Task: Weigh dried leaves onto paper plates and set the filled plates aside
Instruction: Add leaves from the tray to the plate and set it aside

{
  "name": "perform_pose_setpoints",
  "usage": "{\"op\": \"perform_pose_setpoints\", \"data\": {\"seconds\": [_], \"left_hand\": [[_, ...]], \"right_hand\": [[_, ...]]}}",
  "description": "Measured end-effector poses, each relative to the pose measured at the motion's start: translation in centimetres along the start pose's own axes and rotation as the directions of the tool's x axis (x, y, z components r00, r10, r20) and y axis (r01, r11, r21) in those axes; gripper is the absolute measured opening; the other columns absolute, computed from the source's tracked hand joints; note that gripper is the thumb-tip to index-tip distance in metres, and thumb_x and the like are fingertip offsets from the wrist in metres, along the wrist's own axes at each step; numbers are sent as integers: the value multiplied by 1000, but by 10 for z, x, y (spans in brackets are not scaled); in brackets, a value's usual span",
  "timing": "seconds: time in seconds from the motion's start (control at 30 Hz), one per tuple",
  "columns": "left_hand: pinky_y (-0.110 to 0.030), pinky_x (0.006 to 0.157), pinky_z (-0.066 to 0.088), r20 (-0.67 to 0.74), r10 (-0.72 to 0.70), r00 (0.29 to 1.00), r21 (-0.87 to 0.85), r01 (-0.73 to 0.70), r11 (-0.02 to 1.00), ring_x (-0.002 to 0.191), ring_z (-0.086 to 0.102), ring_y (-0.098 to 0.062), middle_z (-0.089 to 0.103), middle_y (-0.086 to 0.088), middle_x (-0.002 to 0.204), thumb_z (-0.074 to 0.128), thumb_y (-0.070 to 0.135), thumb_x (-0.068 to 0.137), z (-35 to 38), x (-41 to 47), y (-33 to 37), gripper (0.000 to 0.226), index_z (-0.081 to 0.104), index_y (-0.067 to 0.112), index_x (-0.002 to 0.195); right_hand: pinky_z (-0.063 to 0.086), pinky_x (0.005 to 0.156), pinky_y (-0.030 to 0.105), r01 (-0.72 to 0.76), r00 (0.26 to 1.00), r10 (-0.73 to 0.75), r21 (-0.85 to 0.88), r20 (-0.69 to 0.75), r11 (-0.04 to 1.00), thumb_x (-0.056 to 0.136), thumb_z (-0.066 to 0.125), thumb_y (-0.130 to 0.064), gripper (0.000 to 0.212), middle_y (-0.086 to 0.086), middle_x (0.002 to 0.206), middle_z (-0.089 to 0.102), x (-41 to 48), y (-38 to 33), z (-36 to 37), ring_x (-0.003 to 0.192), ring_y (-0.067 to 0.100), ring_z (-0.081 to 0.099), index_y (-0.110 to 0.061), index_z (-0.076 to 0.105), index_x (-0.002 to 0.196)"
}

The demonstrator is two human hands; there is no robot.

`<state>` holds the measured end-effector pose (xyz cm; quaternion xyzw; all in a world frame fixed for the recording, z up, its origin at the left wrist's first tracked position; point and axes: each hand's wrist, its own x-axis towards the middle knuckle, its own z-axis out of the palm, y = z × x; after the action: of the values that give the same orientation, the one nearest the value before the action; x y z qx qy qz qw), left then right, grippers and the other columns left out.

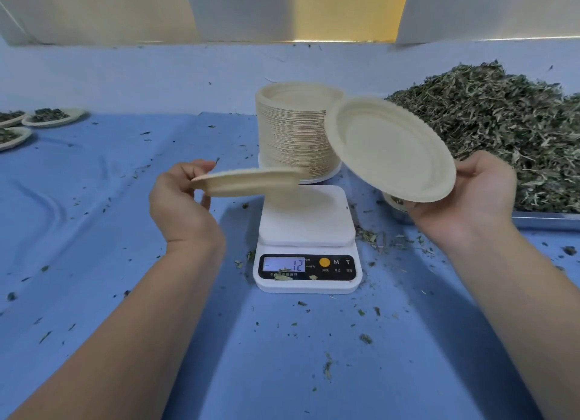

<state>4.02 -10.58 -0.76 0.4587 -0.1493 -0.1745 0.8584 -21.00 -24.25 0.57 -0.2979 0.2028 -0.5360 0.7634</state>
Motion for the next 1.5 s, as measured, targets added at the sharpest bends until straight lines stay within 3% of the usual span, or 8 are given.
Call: {"op": "perform_pose_setpoints", "data": {"seconds": [0.27, 0.57, 0.7, 0.8, 0.97, 1.03, 1.23, 1.5], "left_hand": [[-36, 94, 48, 130, -222, 966, -227, 247, 942, 109, 64, -22, 73, -14, 113, 28, 12, 92, 1, -1, -13, 48, 50, 11, 49], [-40, 98, 53, 224, -266, 937, 77, 255, 964, 116, 67, -18, 67, -4, 134, 34, 13, 96, 11, -11, -28, 38, 69, 9, 80], [-40, 102, 52, 136, -261, 956, 51, 256, 965, 99, 71, -11, 76, 1, 114, 40, 17, 97, 6, -9, -32, 34, 72, 13, 86], [-41, 110, 49, 75, -307, 949, 78, 301, 950, 116, 68, -16, 76, -3, 109, 43, 25, 98, 3, -1, -34, 35, 75, 11, 105], [-32, 74, 54, 133, -417, 899, 223, 383, 896, 81, 70, -18, 73, 5, 99, 57, 39, 88, 7, -3, -30, 27, 69, 17, 96], [-34, 68, 44, 188, -416, 890, 277, 358, 892, 76, 49, -24, 56, 2, 91, 61, 45, 67, 8, -7, -25, 33, 57, 23, 91], [-44, 77, 33, 246, -400, 883, 335, 310, 890, 85, 39, -22, 46, 3, 92, 56, 47, 58, 8, -3, -26, 37, 50, 30, 91], [-47, 87, 52, 207, -356, 911, 385, 259, 886, 96, 66, -25, 71, 3, 100, 52, 43, 77, 5, 0, -36, 23, 65, 24, 76]], "right_hand": [[35, 111, 51, -38, 999, 37, 57, 6, 998, 80, 35, -15, 43, 16, 123, 64, 3, 4, -1, 111, 38, 59, -5, 59, 115], [31, 111, 40, -54, 999, 54, 46, -1, 998, 81, 36, -15, 40, 10, 117, 57, 4, 8, -4, 105, 31, 52, -8, 56, 115], [41, 81, 28, -68, 997, 68, 7, 32, 998, 77, 42, -16, 35, 10, 106, 48, 2, 13, 2, 92, 28, 46, -10, 52, 111], [31, 52, 24, -75, 995, 75, -1, 71, 997, 84, 40, -17, 12, 0, 82, 40, 4, 15, 14, 64, 14, 34, -15, 49, 90], [31, 50, 23, -72, 996, 71, 4, 47, 997, 91, 39, -17, 19, -5, 66, 35, 11, 23, 47, 52, 10, 35, -17, 45, 73], [25, 47, 23, -63, 997, 63, 0, 33, 998, 91, 38, -16, 23, -5, 63, 33, 19, 24, 64, 49, 10, 29, -18, 42, 69], [11, 39, 24, -42, 998, 46, -102, 43, 994, 92, 35, -12, 31, -6, 58, 21, 56, 18, 116, 42, 10, 12, -21, 32, 62], [13, 37, 25, -139, 989, 129, -149, -71, 979, 89, 26, -3, 28, -4, 60, 20, 100, 26, 155, 43, 13, 13, -20, 27, 67]]}}
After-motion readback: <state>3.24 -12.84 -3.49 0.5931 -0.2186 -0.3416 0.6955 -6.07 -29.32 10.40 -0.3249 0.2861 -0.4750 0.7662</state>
